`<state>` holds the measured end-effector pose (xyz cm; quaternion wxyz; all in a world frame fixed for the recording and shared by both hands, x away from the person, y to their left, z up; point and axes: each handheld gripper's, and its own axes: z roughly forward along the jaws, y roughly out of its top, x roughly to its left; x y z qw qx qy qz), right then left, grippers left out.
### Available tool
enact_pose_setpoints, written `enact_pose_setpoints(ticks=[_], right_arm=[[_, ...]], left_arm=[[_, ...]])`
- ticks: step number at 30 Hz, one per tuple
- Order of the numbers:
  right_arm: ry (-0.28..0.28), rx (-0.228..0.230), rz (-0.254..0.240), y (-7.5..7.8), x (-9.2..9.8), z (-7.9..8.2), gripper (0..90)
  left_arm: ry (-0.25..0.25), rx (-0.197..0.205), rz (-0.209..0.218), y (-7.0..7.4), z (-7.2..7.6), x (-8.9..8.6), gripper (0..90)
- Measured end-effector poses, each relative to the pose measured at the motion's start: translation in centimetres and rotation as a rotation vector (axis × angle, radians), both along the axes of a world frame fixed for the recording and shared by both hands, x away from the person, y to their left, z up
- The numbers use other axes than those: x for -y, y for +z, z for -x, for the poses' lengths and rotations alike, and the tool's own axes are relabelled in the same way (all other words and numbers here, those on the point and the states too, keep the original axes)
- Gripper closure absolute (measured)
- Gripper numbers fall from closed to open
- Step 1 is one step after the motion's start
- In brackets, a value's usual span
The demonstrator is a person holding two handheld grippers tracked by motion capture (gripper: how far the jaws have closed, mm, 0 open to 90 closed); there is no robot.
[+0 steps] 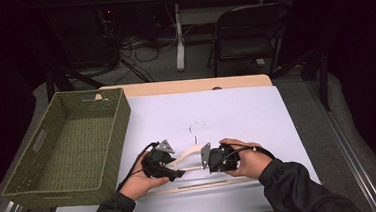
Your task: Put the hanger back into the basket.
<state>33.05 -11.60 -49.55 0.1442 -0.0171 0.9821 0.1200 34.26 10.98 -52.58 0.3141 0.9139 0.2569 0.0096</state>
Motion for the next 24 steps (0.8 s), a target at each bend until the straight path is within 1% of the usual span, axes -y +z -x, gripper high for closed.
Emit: enact_pose_setpoints(ticks=[1,2,4,5,7,8,10,14,16,18,21,23,24], right_arm=[[-0.002,0.002,-0.002,0.0,0.0,0.0,84.5],[-0.013,0.002,-0.007,0.1,0.0,0.0,84.1],[-0.014,-0.002,-0.002,0.1,0.0,0.0,84.0],[-0.015,0.004,-0.006,0.0,0.0,0.0,83.8],[-0.015,0.008,0.002,0.1,-0.1,0.1,83.8],[-0.014,0.011,-0.006,-0.1,-0.1,0.2,83.8],[-0.011,0.015,-0.003,-0.1,-0.2,0.3,83.9],[-0.014,0.024,-0.003,-0.2,-0.2,0.3,82.9],[-0.035,0.028,-0.009,-0.2,0.0,0.2,81.5],[-0.030,0.030,-0.013,-0.2,0.0,0.1,81.4],[-0.046,0.019,-0.014,-0.4,0.1,0.1,80.8],[-0.045,0.014,-0.018,-0.6,0.1,0.1,80.4],[-0.051,0.003,-0.022,-0.9,0.1,0.0,79.9]], left_arm=[[-0.002,0.009,-0.007,0.1,0.2,0.0,43.4],[-0.010,0.022,-0.022,0.1,0.3,0.0,45.9],[-0.010,0.027,-0.019,0.2,0.6,0.0,46.5],[-0.014,0.030,-0.026,0.3,0.6,0.0,47.0],[-0.018,0.032,-0.031,0.2,0.7,0.0,47.4],[-0.019,0.031,-0.033,0.2,0.7,-0.1,47.5],[-0.022,0.028,-0.030,0.1,0.7,-0.1,47.6],[-0.049,0.028,-0.045,0.2,0.8,-0.2,50.5],[-0.061,0.036,-0.051,0.2,0.9,-0.1,53.3],[-0.071,0.039,-0.057,0.2,1.0,-0.1,53.6],[-0.094,0.046,-0.076,0.1,1.1,0.1,55.1],[-0.102,0.050,-0.089,0.0,1.3,0.2,56.0],[-0.102,0.052,-0.091,0.0,1.3,0.2,56.3]])
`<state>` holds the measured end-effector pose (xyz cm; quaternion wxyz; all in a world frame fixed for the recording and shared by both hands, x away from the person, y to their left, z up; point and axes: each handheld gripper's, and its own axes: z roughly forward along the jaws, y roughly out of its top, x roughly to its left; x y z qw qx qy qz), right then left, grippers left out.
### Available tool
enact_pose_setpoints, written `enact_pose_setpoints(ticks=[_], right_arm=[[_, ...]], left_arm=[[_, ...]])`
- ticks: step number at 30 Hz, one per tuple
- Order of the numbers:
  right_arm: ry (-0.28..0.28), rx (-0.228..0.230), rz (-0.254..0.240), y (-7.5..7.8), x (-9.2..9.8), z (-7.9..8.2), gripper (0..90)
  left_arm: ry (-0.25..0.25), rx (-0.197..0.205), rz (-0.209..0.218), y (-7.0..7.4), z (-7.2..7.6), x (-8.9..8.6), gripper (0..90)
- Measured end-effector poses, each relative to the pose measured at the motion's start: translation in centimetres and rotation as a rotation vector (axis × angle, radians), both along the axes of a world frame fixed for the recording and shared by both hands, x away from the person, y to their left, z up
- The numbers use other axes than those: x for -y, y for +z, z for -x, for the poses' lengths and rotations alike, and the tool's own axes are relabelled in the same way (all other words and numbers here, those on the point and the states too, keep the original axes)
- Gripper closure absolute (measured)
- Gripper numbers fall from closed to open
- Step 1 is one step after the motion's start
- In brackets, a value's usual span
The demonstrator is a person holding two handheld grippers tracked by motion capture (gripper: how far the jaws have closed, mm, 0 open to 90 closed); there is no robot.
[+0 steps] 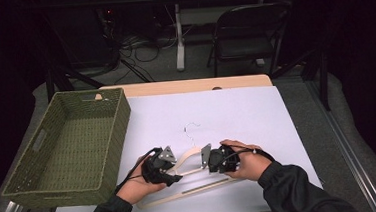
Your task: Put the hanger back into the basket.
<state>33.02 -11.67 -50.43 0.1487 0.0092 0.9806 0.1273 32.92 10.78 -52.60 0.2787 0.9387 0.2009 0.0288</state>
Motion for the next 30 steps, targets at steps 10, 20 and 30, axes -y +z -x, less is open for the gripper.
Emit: enact_pose_setpoints(ticks=[10,20,30], right_arm=[[-0.119,-0.086,-0.176,1.6,1.6,-1.2,65.9],[-0.262,-0.084,-0.208,0.7,0.9,-3.8,58.5],[-0.285,-0.107,-0.188,-0.1,-0.6,-5.0,64.4]], left_arm=[[-0.006,-0.003,-0.006,-0.5,0.1,0.0,56.7],[-0.008,0.001,-0.003,-0.5,0.1,0.1,56.8],[-0.009,0.002,0.001,-0.6,0.1,0.1,56.7]])
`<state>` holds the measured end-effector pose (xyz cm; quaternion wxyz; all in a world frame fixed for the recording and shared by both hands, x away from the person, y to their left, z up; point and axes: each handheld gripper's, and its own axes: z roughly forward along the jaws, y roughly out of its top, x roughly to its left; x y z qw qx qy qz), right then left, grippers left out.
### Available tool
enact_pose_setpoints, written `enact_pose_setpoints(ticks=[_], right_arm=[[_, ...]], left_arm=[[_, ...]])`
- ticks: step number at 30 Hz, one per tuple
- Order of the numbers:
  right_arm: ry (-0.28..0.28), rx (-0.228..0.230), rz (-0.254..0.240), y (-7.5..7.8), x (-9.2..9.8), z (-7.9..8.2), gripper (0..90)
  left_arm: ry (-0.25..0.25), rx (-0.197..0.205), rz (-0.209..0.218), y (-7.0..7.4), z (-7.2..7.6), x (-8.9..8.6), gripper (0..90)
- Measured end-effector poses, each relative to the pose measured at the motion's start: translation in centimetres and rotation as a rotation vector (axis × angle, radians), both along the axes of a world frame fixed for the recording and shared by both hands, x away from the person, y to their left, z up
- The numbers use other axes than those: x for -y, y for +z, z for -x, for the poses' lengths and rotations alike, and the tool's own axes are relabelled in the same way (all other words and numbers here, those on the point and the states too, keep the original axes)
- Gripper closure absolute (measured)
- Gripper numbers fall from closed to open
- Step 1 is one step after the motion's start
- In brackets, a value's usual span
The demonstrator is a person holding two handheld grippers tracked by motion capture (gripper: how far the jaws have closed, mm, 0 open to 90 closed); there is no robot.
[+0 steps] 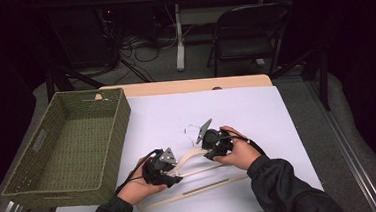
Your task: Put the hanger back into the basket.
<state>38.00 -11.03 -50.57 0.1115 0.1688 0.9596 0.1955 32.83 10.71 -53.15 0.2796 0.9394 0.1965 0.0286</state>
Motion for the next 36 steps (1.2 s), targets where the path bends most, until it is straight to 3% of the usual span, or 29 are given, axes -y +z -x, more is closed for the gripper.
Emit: enact_pose_setpoints(ticks=[4,9,14,16,18,22,25,28,36], right_arm=[[0.009,-0.012,0.009,-0.2,-0.5,-0.1,72.1],[0.032,0.025,0.017,0.2,-0.6,0.3,72.8],[0.079,0.109,-0.001,1.4,-0.4,1.5,73.5],[0.086,0.141,-0.003,1.9,-0.3,2.2,73.6],[0.121,0.198,0.011,2.5,-0.2,3.1,73.9],[0.135,0.222,0.001,2.9,-0.2,3.7,74.2],[0.152,0.239,-0.001,3.3,-0.1,4.2,74.4],[0.165,0.263,0.002,3.6,0.0,4.6,74.6],[0.177,0.278,-0.005,4.0,0.3,5.5,75.0]], left_arm=[[0.003,-0.002,-0.001,0.0,0.0,0.0,56.7],[0.010,-0.005,0.013,0.3,0.1,-0.2,56.7],[0.035,-0.030,0.057,1.2,0.1,-0.7,54.6],[0.022,-0.032,0.077,1.8,0.2,-0.9,54.2],[0.004,-0.013,0.075,2.3,0.4,-0.9,54.1],[-0.007,-0.039,0.040,2.6,0.6,-0.7,54.4],[-0.004,-0.048,0.032,2.7,0.8,-0.6,58.5],[-0.004,-0.085,0.044,2.6,0.8,-0.5,64.1],[-0.005,-0.140,0.055,2.5,0.8,-0.4,76.0]])
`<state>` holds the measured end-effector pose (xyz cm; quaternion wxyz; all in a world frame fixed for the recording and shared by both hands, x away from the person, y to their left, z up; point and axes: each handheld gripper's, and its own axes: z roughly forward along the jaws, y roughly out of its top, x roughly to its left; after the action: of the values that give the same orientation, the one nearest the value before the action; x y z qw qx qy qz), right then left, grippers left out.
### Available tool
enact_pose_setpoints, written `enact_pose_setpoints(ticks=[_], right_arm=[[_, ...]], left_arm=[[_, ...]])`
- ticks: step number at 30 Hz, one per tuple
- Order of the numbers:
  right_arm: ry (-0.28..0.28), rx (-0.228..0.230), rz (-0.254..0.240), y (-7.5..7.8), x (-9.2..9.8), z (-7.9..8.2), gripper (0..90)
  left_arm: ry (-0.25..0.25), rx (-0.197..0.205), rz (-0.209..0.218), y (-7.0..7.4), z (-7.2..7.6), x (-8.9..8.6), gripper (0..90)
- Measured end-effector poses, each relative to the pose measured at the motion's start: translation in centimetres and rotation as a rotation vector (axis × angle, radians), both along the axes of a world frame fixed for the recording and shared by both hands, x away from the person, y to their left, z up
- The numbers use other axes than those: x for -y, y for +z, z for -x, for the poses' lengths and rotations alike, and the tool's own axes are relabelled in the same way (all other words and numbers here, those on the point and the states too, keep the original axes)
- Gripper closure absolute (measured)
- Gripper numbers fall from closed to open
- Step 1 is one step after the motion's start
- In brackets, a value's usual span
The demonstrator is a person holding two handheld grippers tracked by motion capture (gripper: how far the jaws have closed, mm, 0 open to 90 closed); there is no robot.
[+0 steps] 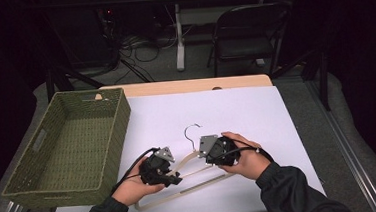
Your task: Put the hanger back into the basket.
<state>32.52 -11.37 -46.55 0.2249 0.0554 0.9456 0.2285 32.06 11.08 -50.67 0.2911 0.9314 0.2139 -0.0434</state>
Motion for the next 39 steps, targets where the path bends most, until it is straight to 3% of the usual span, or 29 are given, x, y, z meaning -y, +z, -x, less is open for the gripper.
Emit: enact_pose_setpoints(ticks=[7,11,15,21,23,24,25,27,29,32,34,39], right_arm=[[-0.009,-0.008,-0.017,0.1,0.3,0.5,74.5],[-0.027,-0.054,-0.070,0.2,1.4,0.6,56.6],[-0.063,-0.069,-0.116,0.7,2.8,0.7,49.3],[-0.113,-0.038,-0.185,1.2,5.9,1.5,46.5],[-0.147,-0.033,-0.180,0.9,7.1,1.8,46.4],[-0.143,-0.044,-0.206,0.6,7.4,1.7,46.4],[-0.181,-0.059,-0.208,0.1,8.4,1.7,46.3],[-0.190,-0.062,-0.206,-0.2,8.8,1.6,46.4],[-0.216,-0.070,-0.207,-0.5,9.6,1.5,46.4],[-0.253,-0.078,-0.247,-1.2,10.5,1.4,46.4],[-0.280,-0.107,-0.246,-1.7,11.4,1.2,47.3],[-0.321,-0.124,-0.254,-2.8,12.3,0.8,46.8]], left_arm=[[0.000,-0.059,0.032,-0.1,-0.3,-0.2,79.9],[0.019,-0.078,0.049,-0.2,-0.4,-0.4,81.7],[0.015,-0.117,0.078,-0.1,-0.5,-0.6,84.8],[0.033,-0.113,0.116,0.3,-0.5,-1.0,87.1],[0.049,-0.086,0.117,0.5,-0.5,-1.2,87.1],[0.054,-0.078,0.122,0.5,-0.5,-1.3,87.2],[0.058,-0.078,0.132,0.6,-0.6,-1.4,87.2],[0.074,-0.068,0.151,0.8,-0.6,-1.6,87.2],[0.097,-0.036,0.141,1.0,-0.5,-1.7,87.3],[0.112,-0.026,0.168,1.1,-0.6,-2.0,87.3],[0.121,-0.014,0.178,1.1,-0.6,-2.2,87.3],[0.148,0.007,0.219,1.7,-0.5,-2.8,87.3]])
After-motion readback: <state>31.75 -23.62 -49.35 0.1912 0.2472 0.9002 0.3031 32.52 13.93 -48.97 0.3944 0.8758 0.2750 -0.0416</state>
